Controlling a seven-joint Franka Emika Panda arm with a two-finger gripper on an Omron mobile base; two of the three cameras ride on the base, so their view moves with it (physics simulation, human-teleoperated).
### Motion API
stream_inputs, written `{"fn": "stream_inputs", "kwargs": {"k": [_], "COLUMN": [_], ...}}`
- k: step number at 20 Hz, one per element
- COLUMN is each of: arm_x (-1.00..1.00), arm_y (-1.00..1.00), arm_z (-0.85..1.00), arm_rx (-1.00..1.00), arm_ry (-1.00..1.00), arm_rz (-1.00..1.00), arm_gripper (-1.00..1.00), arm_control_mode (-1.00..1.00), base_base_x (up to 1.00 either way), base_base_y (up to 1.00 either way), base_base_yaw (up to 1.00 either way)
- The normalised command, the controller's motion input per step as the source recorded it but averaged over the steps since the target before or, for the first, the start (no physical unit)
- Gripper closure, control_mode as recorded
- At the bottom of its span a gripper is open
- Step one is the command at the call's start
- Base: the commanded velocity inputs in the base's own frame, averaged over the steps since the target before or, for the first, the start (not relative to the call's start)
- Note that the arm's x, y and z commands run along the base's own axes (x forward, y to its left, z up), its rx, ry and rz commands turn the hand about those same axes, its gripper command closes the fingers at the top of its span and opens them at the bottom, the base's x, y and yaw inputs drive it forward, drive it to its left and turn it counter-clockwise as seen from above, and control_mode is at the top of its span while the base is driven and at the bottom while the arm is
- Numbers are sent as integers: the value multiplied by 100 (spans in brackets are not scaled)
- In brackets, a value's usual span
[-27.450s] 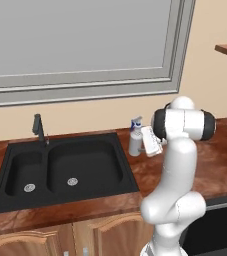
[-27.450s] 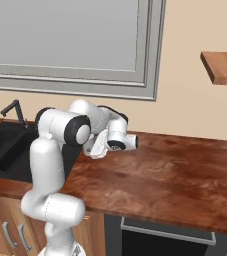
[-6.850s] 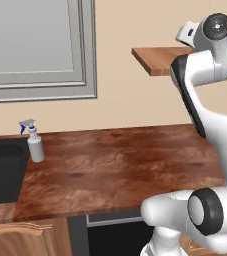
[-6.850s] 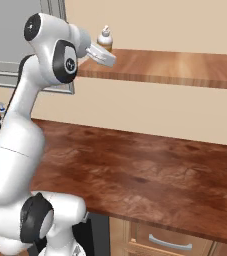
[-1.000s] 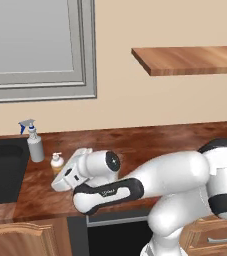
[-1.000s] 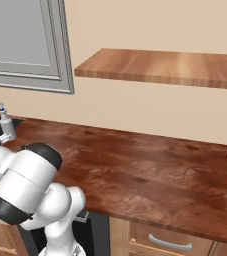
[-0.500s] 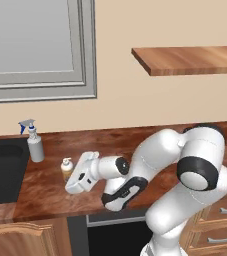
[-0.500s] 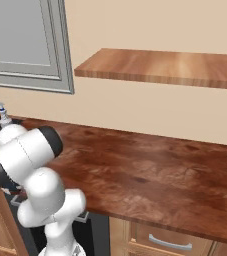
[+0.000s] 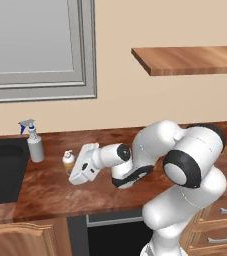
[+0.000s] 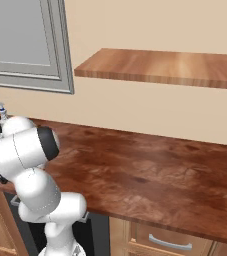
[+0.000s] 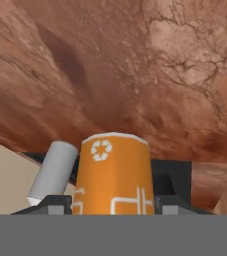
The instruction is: Locate and retrieve the soap dispenser and spray from the cabinet. Place them next to the sink.
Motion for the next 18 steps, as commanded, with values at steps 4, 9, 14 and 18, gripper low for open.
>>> {"fn": "stream_inputs", "kwargs": {"k": [4, 9, 14, 18], "arm_x": [0, 0, 0, -1], "arm_y": [18, 20, 14, -2], "arm_z": [-11, -19, -25, -29], "arm_rx": [1, 0, 0, 0], "arm_ry": [0, 0, 0, 0], "arm_rz": [0, 1, 1, 0], "arm_gripper": [100, 100, 100, 100], "arm_control_mode": [-100, -100, -100, -100], "base_base_x": [0, 0, 0, 0], "base_base_y": [0, 0, 0, 0], "base_base_yaw": [0, 0, 0, 0]}}
